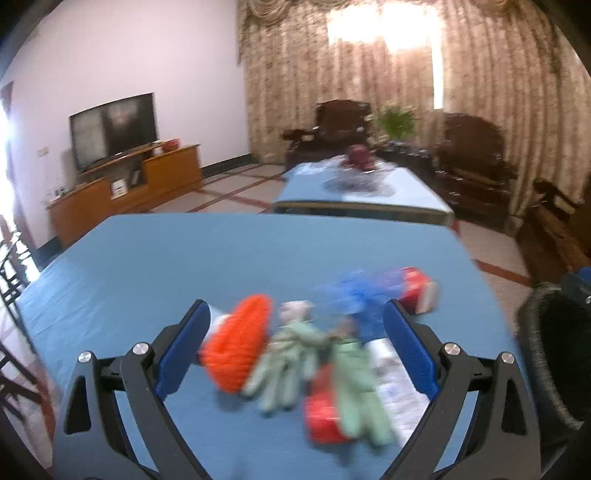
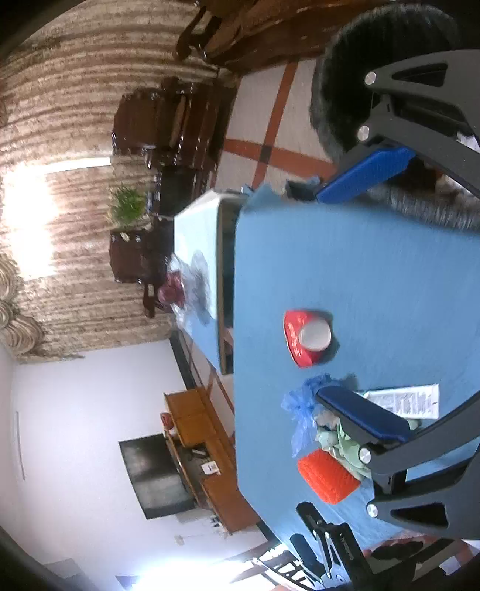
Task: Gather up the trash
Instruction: 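Grasp the red paper cup with the right tool while the left tool grasps an orange foam net sleeve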
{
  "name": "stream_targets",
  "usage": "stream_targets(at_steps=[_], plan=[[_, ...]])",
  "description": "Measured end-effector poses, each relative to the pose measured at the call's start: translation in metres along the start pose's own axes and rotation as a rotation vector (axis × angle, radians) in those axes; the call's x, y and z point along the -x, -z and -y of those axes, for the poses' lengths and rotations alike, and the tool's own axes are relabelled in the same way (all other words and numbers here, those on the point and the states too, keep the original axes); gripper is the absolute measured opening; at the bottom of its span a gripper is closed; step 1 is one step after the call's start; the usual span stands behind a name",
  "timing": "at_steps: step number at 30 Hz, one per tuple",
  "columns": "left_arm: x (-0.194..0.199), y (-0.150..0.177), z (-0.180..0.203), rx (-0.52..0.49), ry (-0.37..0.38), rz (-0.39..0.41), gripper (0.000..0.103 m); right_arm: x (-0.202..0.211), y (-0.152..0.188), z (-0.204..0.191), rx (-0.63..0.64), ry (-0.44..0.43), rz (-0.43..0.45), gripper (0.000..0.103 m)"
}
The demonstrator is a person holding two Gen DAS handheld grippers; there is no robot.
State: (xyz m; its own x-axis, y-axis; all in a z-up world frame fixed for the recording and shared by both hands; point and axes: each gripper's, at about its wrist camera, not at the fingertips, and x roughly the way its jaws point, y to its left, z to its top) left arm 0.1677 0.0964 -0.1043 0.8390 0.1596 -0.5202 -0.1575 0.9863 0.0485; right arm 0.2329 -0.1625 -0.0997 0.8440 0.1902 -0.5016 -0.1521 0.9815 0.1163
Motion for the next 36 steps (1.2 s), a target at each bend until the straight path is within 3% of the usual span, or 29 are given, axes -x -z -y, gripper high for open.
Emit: stream_targets(at_steps=[6, 17, 20, 28, 36], plan=[[-0.033, 0.012, -0.049, 0.044, -0.072, -0.053, 0.092, -0.039, 0.007, -0.032, 0.015, -0.038, -0.038, 0.096], [-0.088, 0.037, -0.075, 0.073, -0.044, -0.164, 0.08, -0.11, 0.013, -0.046, 0.051, -0.009, -0.115, 0.094], [-0.098, 0.038, -0.074, 0.082, -0.024, -0.181, 0.071, -0.132, 0.013, -0.044, 0.055, 0.003, -0.135, 0.094], [-0.115, 0.033, -0.067, 0.09, 0.004, -0.171, 0.029, -0.18, 0.017, -0.04, 0.065, 0.017, -0.185, 0.094], [-0.129, 0.016, -0.053, 0.114, 0.005, -0.121, 0.027, -0.215, 0.008, -0.045, 0.059, -0.001, -0.254, 0.094]])
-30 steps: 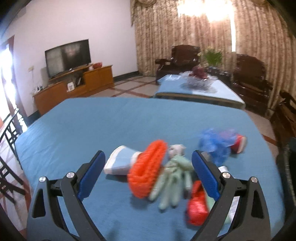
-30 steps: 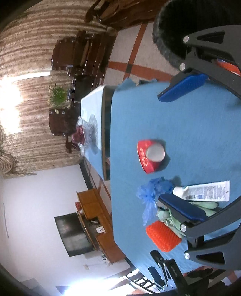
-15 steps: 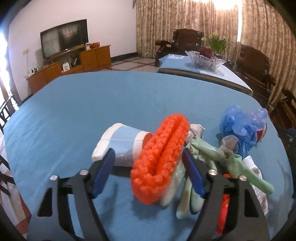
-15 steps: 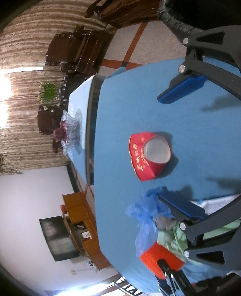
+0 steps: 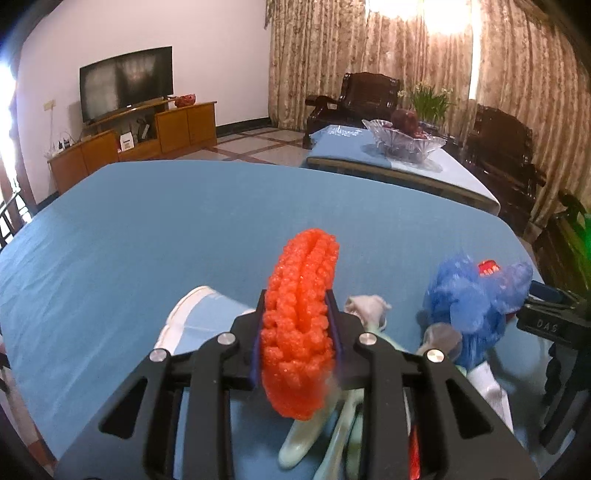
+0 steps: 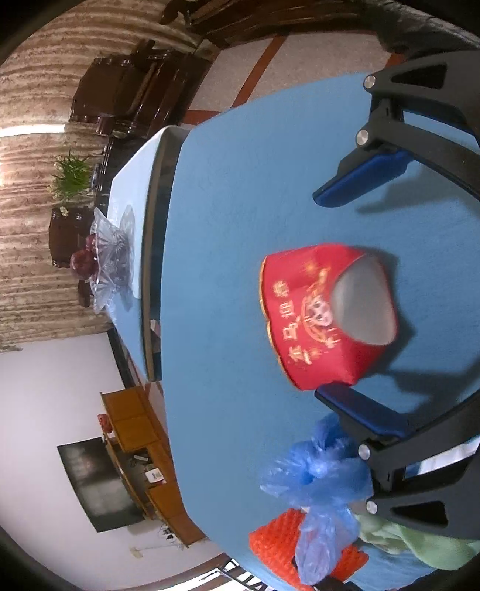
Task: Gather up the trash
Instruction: 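Grasp the red paper cup with the right tool while the left tool grasps an orange foam net sleeve, then lift the red cup and carry it toward the bin while the left tool carries the net sleeve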
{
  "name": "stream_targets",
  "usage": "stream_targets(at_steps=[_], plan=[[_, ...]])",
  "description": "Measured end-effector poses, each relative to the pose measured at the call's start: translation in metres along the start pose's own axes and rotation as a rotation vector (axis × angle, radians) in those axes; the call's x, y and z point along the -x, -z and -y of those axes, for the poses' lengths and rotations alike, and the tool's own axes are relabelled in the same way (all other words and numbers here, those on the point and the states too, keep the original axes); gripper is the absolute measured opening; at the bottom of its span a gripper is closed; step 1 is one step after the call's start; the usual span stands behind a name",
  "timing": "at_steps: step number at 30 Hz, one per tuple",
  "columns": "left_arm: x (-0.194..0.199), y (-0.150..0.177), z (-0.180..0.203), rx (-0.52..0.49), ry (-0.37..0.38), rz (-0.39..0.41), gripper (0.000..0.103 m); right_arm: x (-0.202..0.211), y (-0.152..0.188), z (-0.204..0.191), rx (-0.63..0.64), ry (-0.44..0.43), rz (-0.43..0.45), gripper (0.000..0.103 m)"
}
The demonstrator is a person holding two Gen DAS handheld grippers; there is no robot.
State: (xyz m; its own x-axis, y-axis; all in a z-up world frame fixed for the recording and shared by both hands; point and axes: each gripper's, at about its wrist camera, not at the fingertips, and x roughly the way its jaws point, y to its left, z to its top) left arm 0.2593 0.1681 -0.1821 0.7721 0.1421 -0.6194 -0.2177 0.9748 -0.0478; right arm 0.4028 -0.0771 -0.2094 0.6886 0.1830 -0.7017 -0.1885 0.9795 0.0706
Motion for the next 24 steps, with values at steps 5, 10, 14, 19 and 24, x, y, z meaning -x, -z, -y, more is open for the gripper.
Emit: stream_targets(at_steps=[5, 10, 14, 19, 24], plan=[[-0.005, -0.003, 0.001, 0.013, 0.001, -0.003, 0.027, -0.014, -0.001, -0.012, 0.041, -0.008, -0.059, 0.093], [-0.005, -0.005, 0.002, 0.018, 0.001, -0.001, 0.027, -0.014, 0.002, -0.013, 0.042, -0.048, -0.073, 0.077], [-0.002, -0.005, 0.003, 0.022, 0.003, 0.0, 0.027, -0.008, 0.005, -0.013, 0.037, -0.065, -0.066, 0.072], [0.007, -0.007, 0.005, 0.002, 0.007, 0.013, 0.027, 0.011, 0.006, -0.002, -0.002, -0.071, -0.03, 0.072], [0.022, -0.008, 0.008, -0.005, 0.019, 0.033, 0.027, 0.032, 0.007, 0.011, -0.029, -0.059, -0.005, 0.072]])
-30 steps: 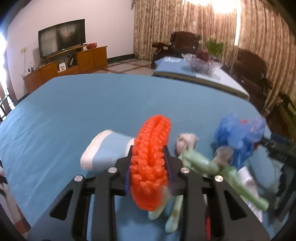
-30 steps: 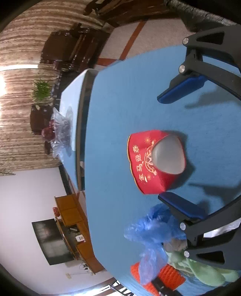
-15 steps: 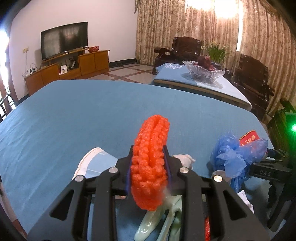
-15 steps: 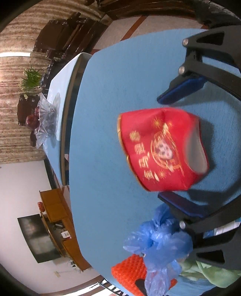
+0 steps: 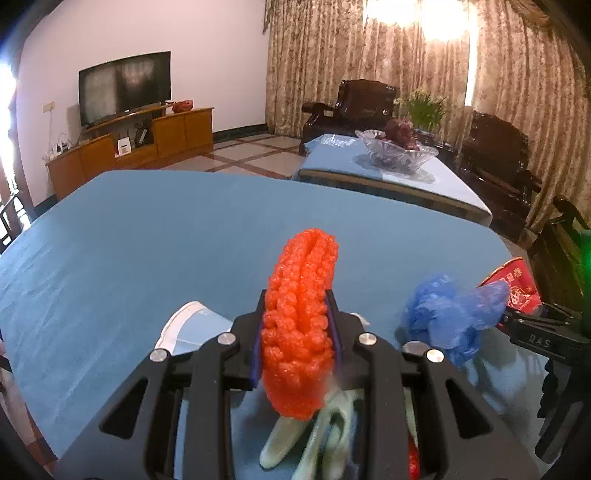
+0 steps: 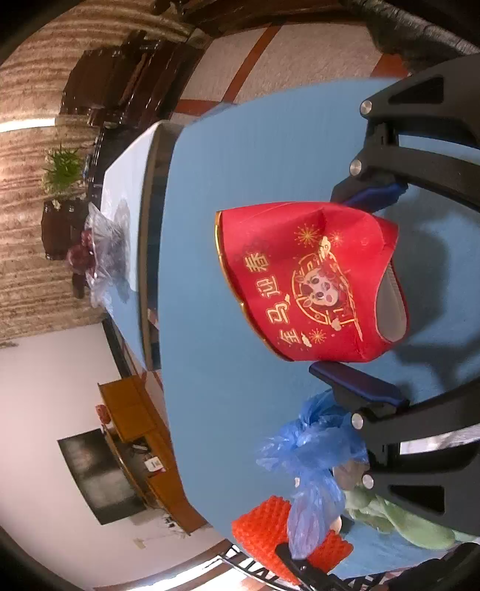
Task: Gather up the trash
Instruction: 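Lift the red cup and carry it toward the bin while the left tool carries the net sleeve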
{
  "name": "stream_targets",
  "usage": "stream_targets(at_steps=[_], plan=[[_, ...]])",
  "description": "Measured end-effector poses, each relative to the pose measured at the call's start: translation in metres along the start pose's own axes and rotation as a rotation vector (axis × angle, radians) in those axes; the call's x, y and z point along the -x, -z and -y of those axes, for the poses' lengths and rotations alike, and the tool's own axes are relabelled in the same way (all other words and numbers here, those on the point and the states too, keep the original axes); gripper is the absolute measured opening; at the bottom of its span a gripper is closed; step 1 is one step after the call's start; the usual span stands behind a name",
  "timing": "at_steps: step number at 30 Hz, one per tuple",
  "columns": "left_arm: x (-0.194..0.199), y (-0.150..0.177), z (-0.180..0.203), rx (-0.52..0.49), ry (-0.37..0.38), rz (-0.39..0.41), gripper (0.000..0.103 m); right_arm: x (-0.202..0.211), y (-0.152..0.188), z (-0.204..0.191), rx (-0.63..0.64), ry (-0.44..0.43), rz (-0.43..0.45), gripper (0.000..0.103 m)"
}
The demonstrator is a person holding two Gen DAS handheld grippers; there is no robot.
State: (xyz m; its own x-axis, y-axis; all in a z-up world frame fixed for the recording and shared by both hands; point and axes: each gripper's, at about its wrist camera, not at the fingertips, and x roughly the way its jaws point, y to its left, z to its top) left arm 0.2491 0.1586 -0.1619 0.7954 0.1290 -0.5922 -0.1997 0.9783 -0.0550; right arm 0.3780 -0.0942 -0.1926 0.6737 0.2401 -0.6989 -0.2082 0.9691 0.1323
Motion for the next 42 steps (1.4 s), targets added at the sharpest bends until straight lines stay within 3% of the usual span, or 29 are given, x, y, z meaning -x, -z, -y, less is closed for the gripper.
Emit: stream_targets(at_steps=[15, 23, 32, 42], plan=[[0.064, -0.023, 0.046, -0.062, 0.047, 0.076, 0.027, 0.113, -0.016, 0.002, -0.039, -0.065, 0.192, 0.072], [0.107, -0.028, 0.072, -0.079, 0.093, 0.125, 0.027, 0.163, -0.017, 0.008, -0.046, -0.093, 0.249, 0.072], [0.137, -0.028, 0.11, -0.115, 0.16, 0.157, 0.026, 0.218, -0.015, 0.026, -0.054, -0.068, 0.321, 0.072], [0.162, -0.025, 0.176, -0.174, 0.28, 0.182, 0.026, 0.273, 0.001, 0.064, -0.089, 0.02, 0.384, 0.071]])
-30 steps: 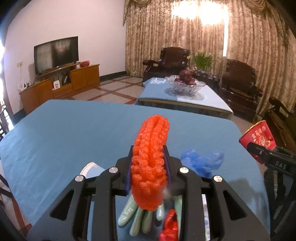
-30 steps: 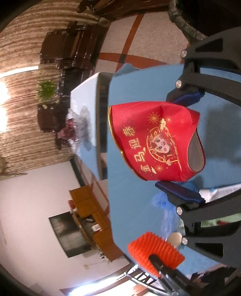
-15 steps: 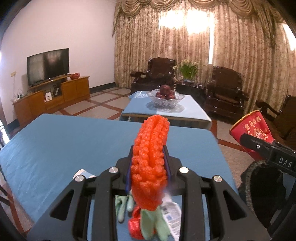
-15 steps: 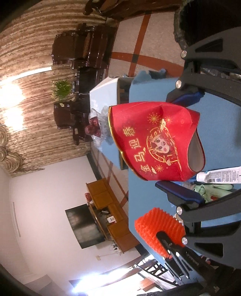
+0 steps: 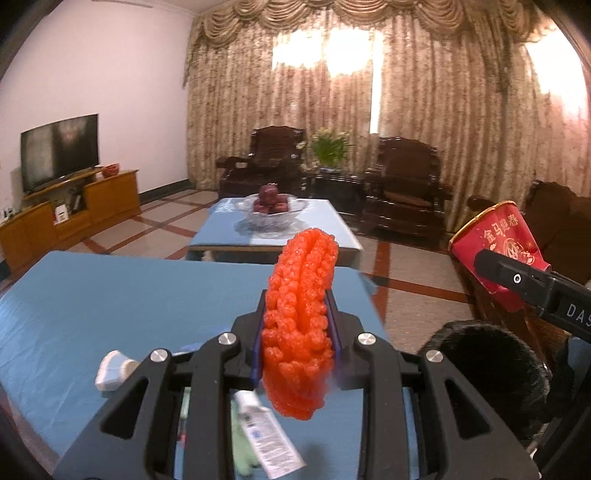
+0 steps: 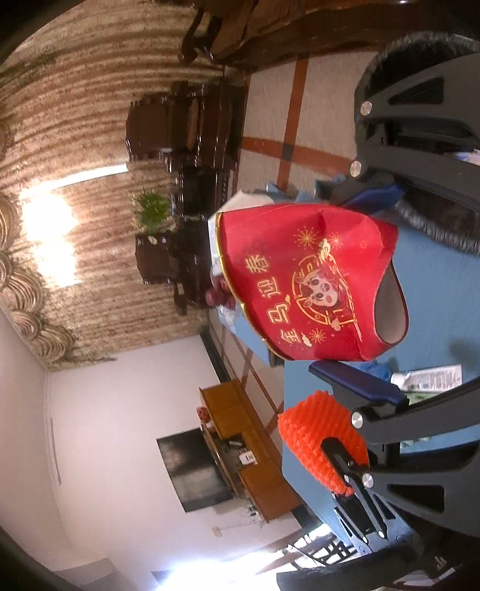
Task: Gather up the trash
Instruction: 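Lift the red cup and carry it toward the bin while the left tool carries the net sleeve, then open the right tool over the bin dropping the red cup while the left tool releases the net sleeve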
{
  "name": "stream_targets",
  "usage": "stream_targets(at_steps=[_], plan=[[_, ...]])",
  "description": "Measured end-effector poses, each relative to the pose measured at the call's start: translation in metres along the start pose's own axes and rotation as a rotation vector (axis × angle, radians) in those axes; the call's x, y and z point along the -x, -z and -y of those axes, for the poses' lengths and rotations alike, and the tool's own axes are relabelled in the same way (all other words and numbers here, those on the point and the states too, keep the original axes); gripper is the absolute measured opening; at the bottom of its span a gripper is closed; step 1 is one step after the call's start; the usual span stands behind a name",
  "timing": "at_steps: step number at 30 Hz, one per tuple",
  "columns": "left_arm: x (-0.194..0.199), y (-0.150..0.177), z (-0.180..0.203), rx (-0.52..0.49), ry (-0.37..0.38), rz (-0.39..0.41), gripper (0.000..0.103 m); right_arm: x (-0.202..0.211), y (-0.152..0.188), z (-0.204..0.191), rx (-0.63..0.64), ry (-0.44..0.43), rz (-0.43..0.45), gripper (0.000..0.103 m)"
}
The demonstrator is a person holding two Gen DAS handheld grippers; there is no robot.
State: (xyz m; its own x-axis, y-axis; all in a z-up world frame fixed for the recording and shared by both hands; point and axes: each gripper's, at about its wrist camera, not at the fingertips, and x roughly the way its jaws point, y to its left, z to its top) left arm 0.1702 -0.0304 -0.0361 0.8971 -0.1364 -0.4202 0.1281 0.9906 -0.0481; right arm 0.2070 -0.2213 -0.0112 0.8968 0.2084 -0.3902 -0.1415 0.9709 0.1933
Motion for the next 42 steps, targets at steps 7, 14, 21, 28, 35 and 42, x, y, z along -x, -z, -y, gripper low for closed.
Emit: stream_targets(at_steps=[7, 14, 21, 28, 35, 42], plan=[[-0.008, -0.001, 0.053, -0.034, 0.096, 0.007, 0.026, 0.036, 0.001, 0.04, -0.019, 0.098, 0.023, 0.07], [-0.025, 0.009, 0.113, -0.07, 0.216, -0.017, 0.026, 0.056, 0.012, 0.09, -0.059, 0.205, 0.0, 0.063], [-0.061, 0.033, 0.164, -0.092, 0.359, -0.111, 0.041, 0.062, 0.037, 0.136, -0.126, 0.304, -0.044, 0.07], [-0.079, 0.06, 0.189, -0.128, 0.4, -0.156, 0.067, 0.078, 0.047, 0.165, -0.16, 0.397, -0.02, 0.084], [-0.073, 0.066, 0.186, -0.151, 0.381, -0.127, 0.08, 0.074, 0.054, 0.17, -0.171, 0.428, -0.034, 0.097], [-0.062, 0.055, 0.133, -0.099, 0.277, -0.091, 0.085, 0.057, 0.053, 0.137, -0.112, 0.357, -0.038, 0.097]])
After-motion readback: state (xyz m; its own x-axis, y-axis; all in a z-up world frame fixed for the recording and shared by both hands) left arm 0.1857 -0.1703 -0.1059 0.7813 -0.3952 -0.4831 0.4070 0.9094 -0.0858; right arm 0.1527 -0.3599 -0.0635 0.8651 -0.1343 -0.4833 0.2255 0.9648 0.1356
